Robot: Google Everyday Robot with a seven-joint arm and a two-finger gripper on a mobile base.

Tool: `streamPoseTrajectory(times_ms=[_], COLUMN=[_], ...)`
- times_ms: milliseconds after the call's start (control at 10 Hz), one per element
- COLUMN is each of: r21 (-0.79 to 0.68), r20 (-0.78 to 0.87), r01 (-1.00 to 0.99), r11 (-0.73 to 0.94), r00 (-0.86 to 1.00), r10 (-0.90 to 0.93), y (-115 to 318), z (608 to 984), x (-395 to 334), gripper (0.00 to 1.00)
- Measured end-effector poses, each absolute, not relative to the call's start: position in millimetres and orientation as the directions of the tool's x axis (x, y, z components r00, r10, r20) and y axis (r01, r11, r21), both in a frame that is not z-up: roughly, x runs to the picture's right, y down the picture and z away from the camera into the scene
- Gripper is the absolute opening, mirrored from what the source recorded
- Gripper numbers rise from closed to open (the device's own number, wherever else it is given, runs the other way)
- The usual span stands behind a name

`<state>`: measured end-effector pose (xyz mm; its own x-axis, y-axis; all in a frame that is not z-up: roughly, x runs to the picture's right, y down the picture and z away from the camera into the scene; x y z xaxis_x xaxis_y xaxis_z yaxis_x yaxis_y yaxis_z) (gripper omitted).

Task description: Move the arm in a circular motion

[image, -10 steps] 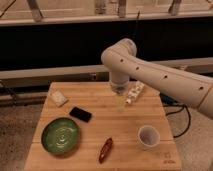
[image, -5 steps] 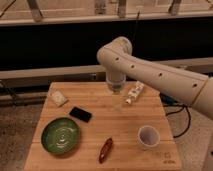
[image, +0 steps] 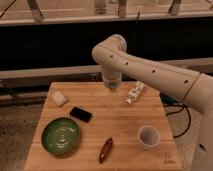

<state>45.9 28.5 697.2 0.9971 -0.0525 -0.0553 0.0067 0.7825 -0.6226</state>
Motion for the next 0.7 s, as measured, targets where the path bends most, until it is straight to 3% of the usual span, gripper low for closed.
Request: streamPoseTrajectory(times_ms=[700], r21=[-0.620], r20=[-0.075], r01=[0.002], r11=[0.785], r00=[0.995], r10=[-0.061], y=[11.9], z=[690.5], x=[27.4], gripper=[0.80])
